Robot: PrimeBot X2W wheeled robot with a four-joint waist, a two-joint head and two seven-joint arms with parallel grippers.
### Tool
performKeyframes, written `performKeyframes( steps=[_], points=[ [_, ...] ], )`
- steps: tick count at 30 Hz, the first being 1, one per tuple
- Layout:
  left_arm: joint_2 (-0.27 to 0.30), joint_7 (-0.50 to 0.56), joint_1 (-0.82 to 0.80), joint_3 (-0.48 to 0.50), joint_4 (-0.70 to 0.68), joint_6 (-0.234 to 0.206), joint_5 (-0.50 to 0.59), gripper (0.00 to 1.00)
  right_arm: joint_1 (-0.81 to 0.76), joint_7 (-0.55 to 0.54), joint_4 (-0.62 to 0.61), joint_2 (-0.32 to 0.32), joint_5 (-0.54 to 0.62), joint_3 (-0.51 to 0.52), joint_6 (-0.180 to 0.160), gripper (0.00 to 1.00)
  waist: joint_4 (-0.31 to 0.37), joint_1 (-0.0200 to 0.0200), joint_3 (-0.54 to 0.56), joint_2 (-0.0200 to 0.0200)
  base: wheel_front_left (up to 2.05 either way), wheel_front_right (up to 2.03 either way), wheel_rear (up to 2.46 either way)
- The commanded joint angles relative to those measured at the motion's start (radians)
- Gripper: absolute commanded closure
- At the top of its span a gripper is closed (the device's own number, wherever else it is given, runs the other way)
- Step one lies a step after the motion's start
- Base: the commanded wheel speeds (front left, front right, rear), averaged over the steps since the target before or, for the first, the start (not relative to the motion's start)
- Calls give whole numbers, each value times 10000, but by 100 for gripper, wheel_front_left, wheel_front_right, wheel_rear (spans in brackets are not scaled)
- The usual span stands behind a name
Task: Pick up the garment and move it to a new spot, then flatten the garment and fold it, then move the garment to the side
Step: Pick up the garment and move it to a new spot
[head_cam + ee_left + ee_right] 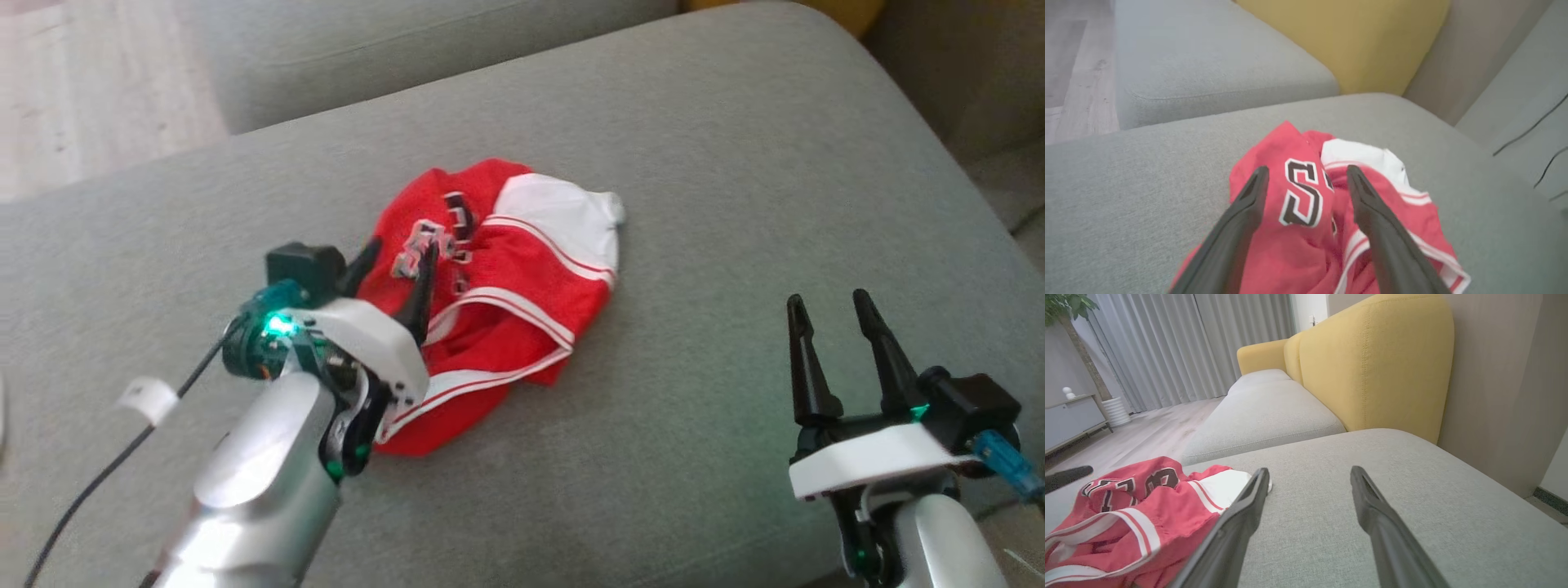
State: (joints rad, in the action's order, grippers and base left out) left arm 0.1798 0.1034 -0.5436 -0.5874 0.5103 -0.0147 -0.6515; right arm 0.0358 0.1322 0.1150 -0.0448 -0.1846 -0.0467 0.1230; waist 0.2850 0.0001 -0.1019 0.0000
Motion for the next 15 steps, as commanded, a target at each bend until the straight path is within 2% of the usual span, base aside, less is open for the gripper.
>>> performKeyframes(
  steps=[1,5,8,9,15],
  points=[
    [55,-459,-372,644,-449,-27,-197,0,391,24,-320,-54,54,-155,77,0,-414,-1,153,0,0,0,0],
    [169,-1529,35,1041,-1072,-96,-241,0,225,-69,-342,-54,94,-84,77,0,-1071,-1,453,0,0,0,0],
    [521,-2362,587,1277,-1688,-554,125,0,123,-135,-382,-54,96,-88,77,0,-1479,-1,658,0,0,0,0],
    [521,-2362,587,1277,-1688,-554,125,0,123,-135,-382,-54,96,-88,77,0,-1479,-1,658,0,0,0,0],
    [1014,-3331,2140,1880,-3093,-1599,539,0,-145,-264,-479,-54,103,-50,77,0,-2120,-1,992,0,0,0,0]
  ],
)
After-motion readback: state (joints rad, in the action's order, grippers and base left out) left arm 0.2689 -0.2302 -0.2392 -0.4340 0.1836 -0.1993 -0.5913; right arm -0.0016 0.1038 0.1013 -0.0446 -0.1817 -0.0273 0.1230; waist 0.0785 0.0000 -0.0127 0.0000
